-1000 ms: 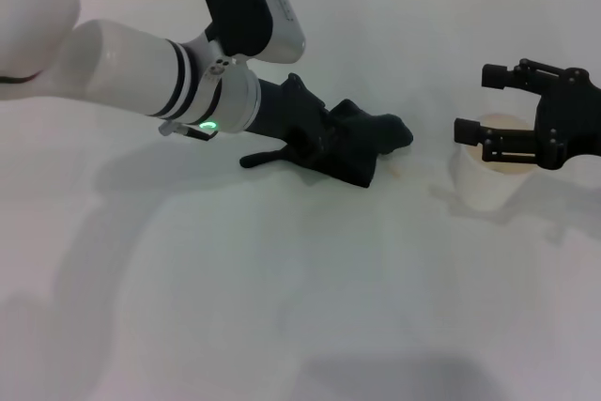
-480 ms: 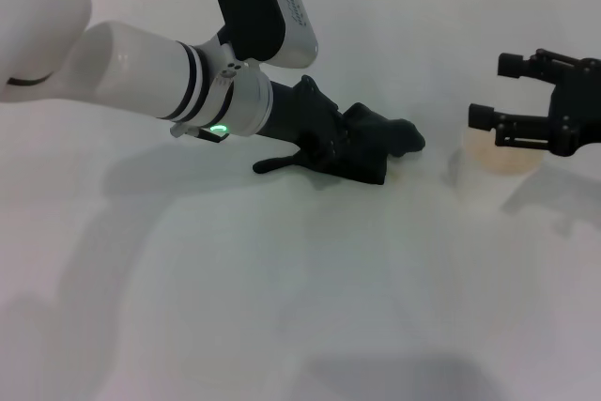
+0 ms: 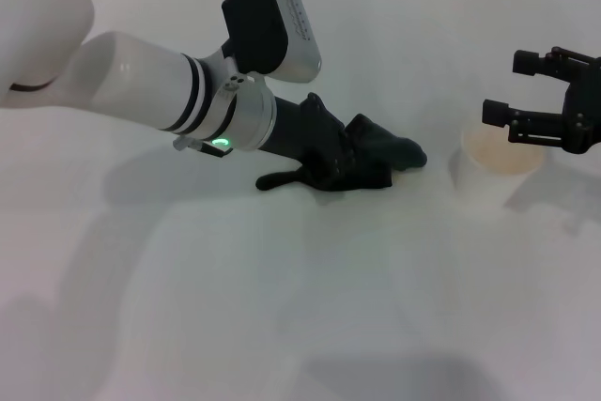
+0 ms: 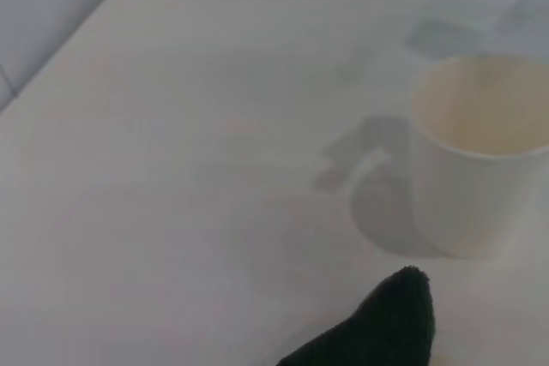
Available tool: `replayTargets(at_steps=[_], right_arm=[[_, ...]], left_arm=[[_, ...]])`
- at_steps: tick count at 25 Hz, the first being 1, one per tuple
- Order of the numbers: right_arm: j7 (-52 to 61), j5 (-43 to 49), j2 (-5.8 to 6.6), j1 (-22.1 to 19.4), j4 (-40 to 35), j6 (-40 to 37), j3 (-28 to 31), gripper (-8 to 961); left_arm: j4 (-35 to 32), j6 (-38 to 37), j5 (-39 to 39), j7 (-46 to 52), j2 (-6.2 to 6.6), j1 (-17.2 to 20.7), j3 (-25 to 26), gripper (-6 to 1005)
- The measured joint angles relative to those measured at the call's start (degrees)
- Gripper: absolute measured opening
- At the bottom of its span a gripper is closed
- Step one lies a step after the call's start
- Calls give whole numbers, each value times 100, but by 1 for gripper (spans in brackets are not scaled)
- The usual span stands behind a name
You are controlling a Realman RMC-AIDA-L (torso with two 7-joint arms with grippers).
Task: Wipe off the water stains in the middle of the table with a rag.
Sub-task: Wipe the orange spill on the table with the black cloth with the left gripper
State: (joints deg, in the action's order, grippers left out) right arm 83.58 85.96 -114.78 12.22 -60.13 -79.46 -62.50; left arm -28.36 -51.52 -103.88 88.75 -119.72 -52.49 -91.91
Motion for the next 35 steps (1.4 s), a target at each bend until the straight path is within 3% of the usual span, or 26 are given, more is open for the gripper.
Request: replayTargets(at_steps=[20,35], right_arm=[[-9,-1,-9,35,-14,-17,1,857],[-8,-1,-9,44,-38,-18,0,858]], left_arm=[[2,-1213,185,-295,-17,170,-11,97],[-30,-282,53,-320,115,326,334,101]])
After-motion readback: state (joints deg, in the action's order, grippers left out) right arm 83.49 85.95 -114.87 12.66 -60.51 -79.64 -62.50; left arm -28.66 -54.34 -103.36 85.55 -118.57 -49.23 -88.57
